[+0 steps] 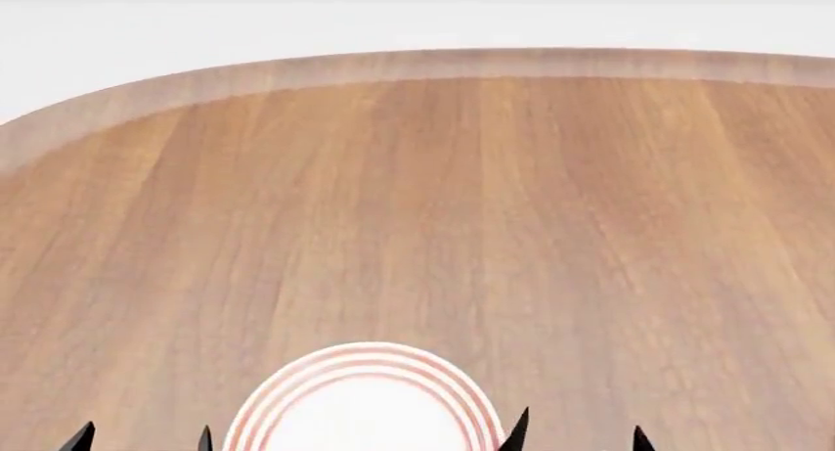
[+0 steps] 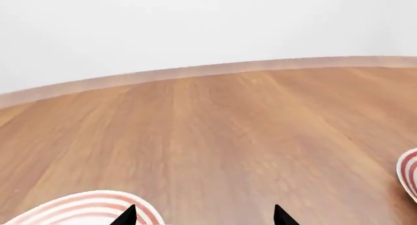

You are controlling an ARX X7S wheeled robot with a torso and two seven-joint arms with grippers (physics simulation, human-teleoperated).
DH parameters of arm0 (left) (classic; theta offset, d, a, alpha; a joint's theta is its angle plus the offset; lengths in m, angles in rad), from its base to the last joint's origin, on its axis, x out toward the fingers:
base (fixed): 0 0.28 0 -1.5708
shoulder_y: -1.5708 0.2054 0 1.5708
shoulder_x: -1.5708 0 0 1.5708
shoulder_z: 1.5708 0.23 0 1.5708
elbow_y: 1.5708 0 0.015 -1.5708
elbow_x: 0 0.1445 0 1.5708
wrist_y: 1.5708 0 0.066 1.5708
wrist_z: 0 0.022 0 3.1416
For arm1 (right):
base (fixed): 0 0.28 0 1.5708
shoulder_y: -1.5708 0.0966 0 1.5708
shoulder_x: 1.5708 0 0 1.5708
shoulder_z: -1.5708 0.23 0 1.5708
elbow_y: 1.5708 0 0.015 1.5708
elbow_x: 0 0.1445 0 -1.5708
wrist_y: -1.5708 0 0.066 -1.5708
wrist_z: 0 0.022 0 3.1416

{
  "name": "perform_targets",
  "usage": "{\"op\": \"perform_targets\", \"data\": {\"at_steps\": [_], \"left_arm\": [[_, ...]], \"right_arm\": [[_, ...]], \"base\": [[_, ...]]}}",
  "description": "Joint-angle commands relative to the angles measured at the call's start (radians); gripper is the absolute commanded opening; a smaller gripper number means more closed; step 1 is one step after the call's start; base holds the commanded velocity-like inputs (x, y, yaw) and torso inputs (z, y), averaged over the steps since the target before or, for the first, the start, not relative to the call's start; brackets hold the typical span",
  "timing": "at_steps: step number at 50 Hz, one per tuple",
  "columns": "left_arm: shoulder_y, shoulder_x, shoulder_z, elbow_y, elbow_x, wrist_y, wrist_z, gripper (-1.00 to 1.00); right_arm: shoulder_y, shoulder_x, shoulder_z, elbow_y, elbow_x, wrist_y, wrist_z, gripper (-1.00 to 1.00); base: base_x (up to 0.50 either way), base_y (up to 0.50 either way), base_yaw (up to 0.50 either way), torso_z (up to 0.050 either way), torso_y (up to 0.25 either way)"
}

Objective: Put the red mug on the left plate.

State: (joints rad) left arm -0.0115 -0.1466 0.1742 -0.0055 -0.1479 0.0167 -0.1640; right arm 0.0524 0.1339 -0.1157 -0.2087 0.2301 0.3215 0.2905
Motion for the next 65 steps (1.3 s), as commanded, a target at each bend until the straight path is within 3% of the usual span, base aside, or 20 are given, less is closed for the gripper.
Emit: {"op": "perform_targets", "data": {"at_steps": [1,10,27,47,65], "left_arm": [[-0.001,-0.006,0.006,-0.001,-0.009,0.000,-0.009,1.00],[-0.003,-0.010,0.011,-0.002,-0.014,0.001,-0.015,1.00],[-0.003,-0.019,0.022,0.002,-0.020,0.003,-0.027,1.00],[-0.003,-0.028,0.034,0.002,-0.025,0.006,-0.042,1.00],[-0.010,-0.036,0.043,-0.007,-0.036,0.010,-0.048,1.00]], "right_arm": [[0.081,-0.014,0.083,-0.266,0.102,0.422,0.183,1.00],[0.146,-0.104,0.259,-0.313,0.261,0.601,0.302,1.00],[0.272,-0.109,0.415,-0.249,0.368,0.719,0.566,1.00],[0.318,-0.078,0.517,-0.098,0.421,0.641,0.581,1.00],[0.271,-0.104,0.590,-0.197,0.527,0.659,0.697,1.00]], "base": [[0.00,0.00,0.00,0.000,0.000],[0.00,0.00,0.00,0.000,0.000],[0.00,0.00,0.00,0.000,0.000],[0.00,0.00,0.00,0.000,0.000],[0.00,0.00,0.00,0.000,0.000]]}}
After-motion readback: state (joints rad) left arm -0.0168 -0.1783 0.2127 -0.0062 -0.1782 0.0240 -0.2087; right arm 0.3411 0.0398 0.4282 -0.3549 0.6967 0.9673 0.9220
